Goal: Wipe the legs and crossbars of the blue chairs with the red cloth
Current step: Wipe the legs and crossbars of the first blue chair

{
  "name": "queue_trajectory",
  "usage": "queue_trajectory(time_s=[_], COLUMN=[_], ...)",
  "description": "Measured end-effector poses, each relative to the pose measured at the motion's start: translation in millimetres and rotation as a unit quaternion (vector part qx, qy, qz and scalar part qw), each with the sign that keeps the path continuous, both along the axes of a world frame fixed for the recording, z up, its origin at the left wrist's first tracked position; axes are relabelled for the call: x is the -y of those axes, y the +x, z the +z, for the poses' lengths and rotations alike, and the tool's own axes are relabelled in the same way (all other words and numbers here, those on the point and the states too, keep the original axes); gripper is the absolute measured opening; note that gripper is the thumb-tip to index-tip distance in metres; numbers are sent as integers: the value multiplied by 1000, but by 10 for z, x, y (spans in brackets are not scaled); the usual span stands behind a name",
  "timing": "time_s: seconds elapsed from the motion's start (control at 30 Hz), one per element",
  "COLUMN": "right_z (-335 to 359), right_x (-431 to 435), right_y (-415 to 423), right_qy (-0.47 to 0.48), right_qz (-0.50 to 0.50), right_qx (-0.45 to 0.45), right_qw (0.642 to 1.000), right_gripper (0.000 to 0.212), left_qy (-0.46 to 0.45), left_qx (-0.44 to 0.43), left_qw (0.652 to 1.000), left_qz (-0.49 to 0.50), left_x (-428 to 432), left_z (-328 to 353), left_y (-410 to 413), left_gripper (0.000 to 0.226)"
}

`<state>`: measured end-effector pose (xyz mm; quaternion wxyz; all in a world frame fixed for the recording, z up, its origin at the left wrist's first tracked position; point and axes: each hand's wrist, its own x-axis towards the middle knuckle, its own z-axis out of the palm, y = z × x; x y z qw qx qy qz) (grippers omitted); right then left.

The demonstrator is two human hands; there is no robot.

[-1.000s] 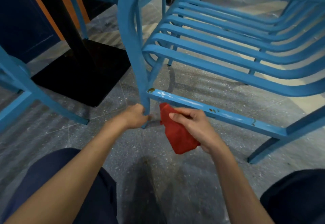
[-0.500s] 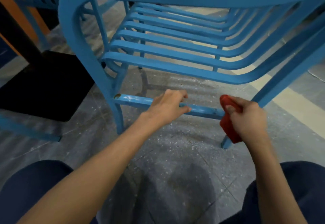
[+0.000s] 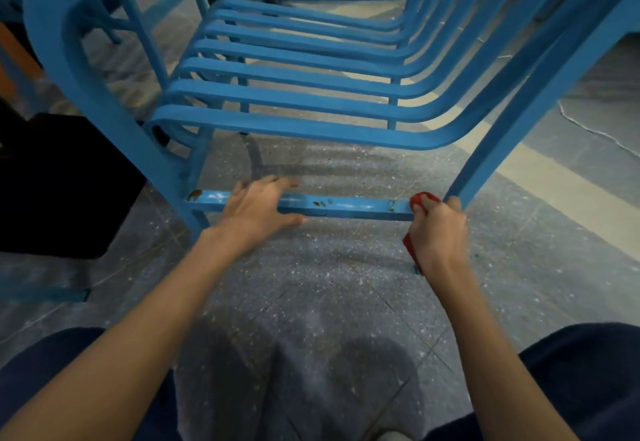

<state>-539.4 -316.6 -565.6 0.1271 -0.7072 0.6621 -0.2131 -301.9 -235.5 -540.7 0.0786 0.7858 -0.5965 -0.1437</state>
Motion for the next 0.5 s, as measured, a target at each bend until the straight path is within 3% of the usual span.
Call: queue_trajectory(time_s=[0.1, 0.27, 0.5], right_z=[-23, -3, -79], right_x=[-67, 75, -84], right_y=[-66, 45, 24], right_qy=[1, 24, -17], right_qz=[8, -59, 41], right_qx=[7, -7, -31], right_qw=[1000, 998, 999], right_gripper=[26, 20, 22], left_qy=[7, -28, -79], left_qx=[-10, -63, -98], left_qw=[1000, 997, 992], left_qz=[11, 17, 28], left_x=[-45, -51, -68], left_z=[-31, -86, -165], left_y=[141, 196, 197], left_gripper=[58, 36, 30])
